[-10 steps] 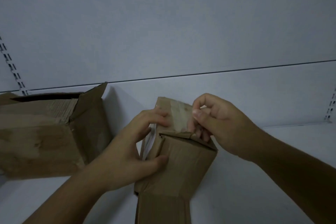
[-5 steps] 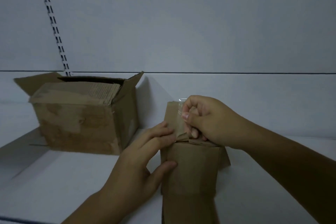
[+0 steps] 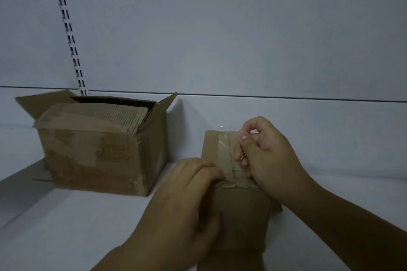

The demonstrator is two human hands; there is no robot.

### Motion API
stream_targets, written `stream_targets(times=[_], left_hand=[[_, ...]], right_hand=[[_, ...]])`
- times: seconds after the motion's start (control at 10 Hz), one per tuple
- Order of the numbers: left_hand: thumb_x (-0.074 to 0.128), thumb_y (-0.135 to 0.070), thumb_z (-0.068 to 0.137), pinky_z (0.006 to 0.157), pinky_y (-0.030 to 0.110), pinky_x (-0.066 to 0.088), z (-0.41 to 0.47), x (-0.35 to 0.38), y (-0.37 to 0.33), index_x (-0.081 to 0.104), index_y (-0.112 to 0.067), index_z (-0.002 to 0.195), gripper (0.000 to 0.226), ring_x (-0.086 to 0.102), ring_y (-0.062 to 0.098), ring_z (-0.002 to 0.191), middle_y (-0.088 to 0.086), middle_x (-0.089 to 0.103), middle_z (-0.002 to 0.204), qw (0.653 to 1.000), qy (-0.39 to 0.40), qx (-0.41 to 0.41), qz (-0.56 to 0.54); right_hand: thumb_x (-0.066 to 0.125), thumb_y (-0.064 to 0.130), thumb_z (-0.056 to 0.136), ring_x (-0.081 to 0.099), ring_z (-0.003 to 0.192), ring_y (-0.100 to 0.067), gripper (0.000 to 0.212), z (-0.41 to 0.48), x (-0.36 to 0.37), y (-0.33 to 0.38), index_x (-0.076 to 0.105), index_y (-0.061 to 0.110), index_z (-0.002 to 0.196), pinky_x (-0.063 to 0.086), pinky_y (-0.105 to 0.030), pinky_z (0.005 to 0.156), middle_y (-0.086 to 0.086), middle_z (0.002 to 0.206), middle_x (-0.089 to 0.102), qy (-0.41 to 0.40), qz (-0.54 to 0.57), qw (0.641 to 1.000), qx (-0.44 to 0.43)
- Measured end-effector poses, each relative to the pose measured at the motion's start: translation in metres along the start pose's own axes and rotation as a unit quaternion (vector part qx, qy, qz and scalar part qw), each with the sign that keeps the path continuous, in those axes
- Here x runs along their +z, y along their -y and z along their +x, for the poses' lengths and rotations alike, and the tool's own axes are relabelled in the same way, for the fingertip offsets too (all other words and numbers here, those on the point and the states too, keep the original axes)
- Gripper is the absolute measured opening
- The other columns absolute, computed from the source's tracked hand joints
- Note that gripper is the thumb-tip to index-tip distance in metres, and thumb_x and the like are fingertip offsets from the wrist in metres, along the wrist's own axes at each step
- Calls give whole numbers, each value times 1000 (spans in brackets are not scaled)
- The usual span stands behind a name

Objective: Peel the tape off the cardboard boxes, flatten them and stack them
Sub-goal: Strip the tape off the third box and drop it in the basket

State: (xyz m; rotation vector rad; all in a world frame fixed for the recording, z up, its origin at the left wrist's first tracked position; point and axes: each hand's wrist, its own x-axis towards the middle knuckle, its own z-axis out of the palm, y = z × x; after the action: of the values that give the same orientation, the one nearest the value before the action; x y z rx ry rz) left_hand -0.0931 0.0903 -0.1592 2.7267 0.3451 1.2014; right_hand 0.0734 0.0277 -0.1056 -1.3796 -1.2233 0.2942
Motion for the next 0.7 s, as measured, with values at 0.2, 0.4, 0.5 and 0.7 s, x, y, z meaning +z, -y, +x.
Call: stream_targets(times=[0.2, 0.4, 0.5, 0.7], left_hand=[[73, -70, 35, 110, 43, 33, 11, 7, 7, 58, -14, 111, 96, 54, 11, 101, 0, 64, 104, 977, 196, -83, -7], [52, -65, 74, 84, 26, 49, 34, -13, -19, 59, -38, 106, 42, 56, 1, 92, -20, 59, 92, 992, 63, -70, -84], [50, -72, 61, 65, 25, 51, 49, -34, -16, 65, -39, 91, 46, 63, 4, 74, -12, 66, 78, 983, 63, -137, -106], [57, -72, 67, 91, 29, 47, 91, -25, -37, 41, -45, 126, 67, 49, 2, 102, -18, 53, 114, 944, 291, -131, 84]], right_hand=[[37, 10, 99, 71, 68, -16, 22, 8, 0, 5, 45, 19, 80, 52, -25, 55, -3, 69, 72, -36, 97, 994, 42], [36, 10, 99, 43, 37, -7, 22, 52, -56, 13, 43, 19, 80, 38, -20, 45, 10, 39, 45, -174, 166, 970, 36], [38, 10, 98, 31, 36, -6, 27, 63, -91, 5, 41, 20, 73, 23, -22, 45, 12, 39, 36, -204, 234, 950, 38], [40, 7, 95, 29, 36, -6, 23, 56, -117, -33, 44, 17, 75, 23, -17, 37, 10, 38, 35, -158, 176, 970, 57]])
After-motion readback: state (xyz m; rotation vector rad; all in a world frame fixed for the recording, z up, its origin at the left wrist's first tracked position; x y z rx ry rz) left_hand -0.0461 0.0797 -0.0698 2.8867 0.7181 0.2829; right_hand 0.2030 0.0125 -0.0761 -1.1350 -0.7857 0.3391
